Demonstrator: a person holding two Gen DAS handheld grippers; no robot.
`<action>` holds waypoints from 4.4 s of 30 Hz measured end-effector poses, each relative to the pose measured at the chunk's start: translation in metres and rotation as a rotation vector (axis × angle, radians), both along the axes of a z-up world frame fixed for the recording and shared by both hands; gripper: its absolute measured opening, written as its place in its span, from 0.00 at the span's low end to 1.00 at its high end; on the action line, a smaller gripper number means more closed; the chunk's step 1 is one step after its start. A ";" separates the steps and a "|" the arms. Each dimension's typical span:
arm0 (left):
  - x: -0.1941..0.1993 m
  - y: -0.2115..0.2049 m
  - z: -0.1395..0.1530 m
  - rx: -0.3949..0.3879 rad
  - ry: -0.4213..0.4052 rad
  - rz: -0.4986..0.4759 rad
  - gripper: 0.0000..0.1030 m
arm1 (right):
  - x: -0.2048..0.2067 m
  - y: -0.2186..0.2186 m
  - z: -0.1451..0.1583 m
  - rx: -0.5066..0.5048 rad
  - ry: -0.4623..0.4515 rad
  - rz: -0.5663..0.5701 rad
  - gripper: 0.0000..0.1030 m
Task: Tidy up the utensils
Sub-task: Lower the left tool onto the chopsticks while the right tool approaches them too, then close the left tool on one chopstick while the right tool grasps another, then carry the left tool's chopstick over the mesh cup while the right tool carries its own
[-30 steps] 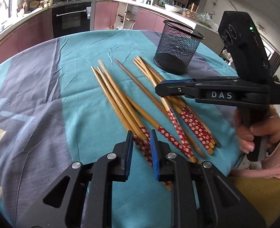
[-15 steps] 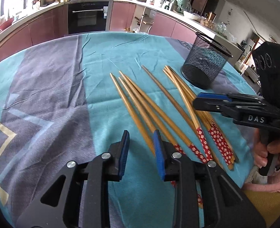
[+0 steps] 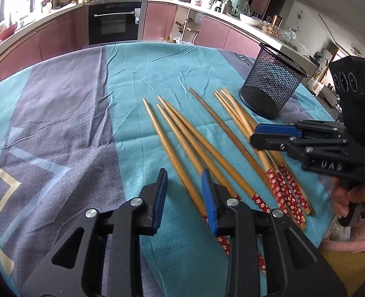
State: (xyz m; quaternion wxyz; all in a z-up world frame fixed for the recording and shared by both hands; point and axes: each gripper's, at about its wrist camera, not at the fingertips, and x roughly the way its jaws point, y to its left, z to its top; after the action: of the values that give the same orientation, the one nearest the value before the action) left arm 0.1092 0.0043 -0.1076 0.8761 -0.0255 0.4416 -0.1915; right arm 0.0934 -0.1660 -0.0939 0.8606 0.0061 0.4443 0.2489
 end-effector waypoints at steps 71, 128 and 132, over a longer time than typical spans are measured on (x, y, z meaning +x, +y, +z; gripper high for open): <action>-0.002 0.003 0.020 0.032 -0.011 0.073 0.07 | -0.016 -0.036 0.024 0.094 -0.103 -0.033 0.06; 0.093 -0.153 0.143 -0.069 -0.164 -0.224 0.07 | 0.049 -0.098 0.113 0.096 -0.225 -0.028 0.06; 0.101 -0.154 0.138 -0.059 -0.159 -0.224 0.07 | 0.060 -0.098 0.110 0.098 -0.209 -0.043 0.06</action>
State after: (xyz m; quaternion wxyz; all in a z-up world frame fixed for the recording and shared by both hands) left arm 0.2104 -0.1495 0.0306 0.8803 0.0134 0.3651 -0.3026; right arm 0.1530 -0.2639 0.0160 0.9060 0.0317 0.3391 0.2512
